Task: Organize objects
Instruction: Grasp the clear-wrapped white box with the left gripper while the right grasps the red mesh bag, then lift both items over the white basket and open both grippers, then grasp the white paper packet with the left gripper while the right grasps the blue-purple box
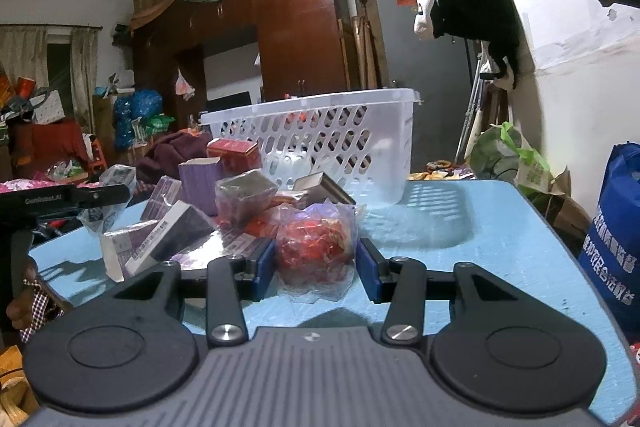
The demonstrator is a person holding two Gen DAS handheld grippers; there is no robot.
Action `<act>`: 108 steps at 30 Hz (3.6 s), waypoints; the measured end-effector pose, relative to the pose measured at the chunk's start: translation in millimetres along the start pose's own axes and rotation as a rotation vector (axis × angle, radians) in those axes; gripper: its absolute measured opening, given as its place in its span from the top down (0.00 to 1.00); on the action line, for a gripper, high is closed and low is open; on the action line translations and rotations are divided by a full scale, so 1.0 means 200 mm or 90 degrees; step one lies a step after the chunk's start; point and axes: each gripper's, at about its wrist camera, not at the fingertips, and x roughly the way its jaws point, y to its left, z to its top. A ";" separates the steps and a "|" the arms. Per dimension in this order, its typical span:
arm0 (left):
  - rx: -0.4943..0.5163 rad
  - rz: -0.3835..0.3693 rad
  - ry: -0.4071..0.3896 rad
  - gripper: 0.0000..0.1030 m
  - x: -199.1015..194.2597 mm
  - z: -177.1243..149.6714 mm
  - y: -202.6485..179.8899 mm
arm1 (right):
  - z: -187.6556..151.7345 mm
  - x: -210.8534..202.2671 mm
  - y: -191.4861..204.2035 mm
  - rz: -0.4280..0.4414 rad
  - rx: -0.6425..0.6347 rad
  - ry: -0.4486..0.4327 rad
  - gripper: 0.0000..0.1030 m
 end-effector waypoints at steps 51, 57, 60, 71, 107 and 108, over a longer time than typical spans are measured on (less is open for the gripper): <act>0.105 0.042 0.093 0.03 0.85 0.66 -0.32 | 0.73 0.66 0.06 -0.075 -0.105 0.000 0.00; 0.115 0.008 0.058 0.03 0.35 0.43 -0.25 | 0.41 0.28 0.03 -0.039 -0.057 0.032 0.00; 0.117 -0.002 0.068 0.03 0.13 0.21 -0.21 | 0.23 0.20 0.00 -0.032 -0.052 0.084 0.00; 0.128 -0.007 0.122 0.03 0.05 -0.07 -0.22 | 0.20 0.36 0.07 -0.038 -0.114 0.168 0.33; 0.093 -0.005 0.025 0.60 -0.08 -0.09 -0.17 | 0.16 0.16 -0.04 -0.037 -0.019 -0.034 0.54; 0.092 -0.006 0.024 0.60 -0.08 -0.09 -0.16 | 0.16 0.16 -0.04 -0.038 -0.020 -0.035 0.54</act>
